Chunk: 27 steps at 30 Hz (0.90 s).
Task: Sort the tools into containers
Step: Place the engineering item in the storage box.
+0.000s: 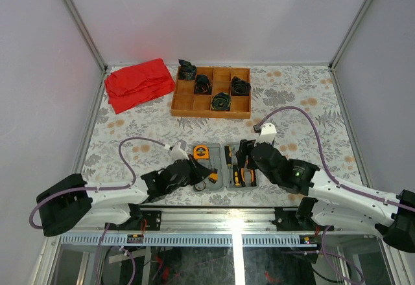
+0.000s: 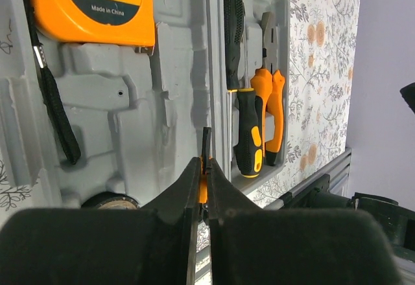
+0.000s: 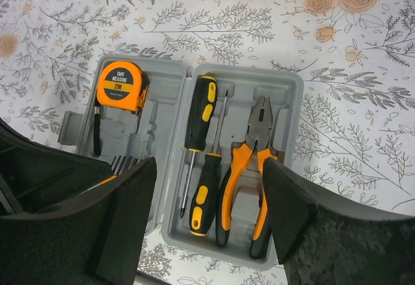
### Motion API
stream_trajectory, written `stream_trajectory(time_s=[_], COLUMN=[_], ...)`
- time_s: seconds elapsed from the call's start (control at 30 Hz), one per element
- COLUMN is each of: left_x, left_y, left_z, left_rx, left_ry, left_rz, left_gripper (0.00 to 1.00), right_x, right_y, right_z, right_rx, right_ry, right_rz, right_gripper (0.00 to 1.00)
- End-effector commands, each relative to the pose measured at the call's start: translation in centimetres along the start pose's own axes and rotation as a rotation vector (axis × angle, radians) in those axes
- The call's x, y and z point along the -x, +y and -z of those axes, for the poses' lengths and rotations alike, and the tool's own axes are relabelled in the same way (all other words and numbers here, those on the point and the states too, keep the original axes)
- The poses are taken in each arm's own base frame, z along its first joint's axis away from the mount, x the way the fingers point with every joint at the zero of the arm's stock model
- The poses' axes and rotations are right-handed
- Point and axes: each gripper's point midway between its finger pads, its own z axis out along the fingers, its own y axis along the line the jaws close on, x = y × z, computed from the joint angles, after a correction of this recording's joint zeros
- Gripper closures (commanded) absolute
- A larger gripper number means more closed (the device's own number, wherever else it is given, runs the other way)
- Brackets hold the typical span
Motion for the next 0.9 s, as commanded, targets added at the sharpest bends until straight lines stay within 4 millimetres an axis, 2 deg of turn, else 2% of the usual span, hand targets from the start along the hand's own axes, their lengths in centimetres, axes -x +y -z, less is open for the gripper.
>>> stream_trajectory(time_s=[0.0,0.17,0.8,0.87], left_x=[0.7,-0.2,-1.1,-1.3], left_y=[-1.4,-1.0,-0.9,-0.8], left_z=[-0.4,-0.7,-2.6,-2.7], left_rx=[-0.035,-0.019,0.019,0.024], left_ry=[-0.074,-0.069,-0.057,-0.047], left_rz=[0.045,0.059,0.073,0.071], left_gripper=[1.0,1.0,1.0,0.97], right_x=[1.5,1.1,0.3,0.2], right_y=[0.1,-0.1,-0.5,-0.5], right_z=[0.1,0.2,0.2,0.2], right_rx=[-0.007,-0.009,-0.02,-0.022], right_ry=[-0.041,-0.026,0.006,0.009], right_rz=[-0.041,-0.027,-0.012,-0.011], right_gripper=[0.27,0.26,0.26,0.26])
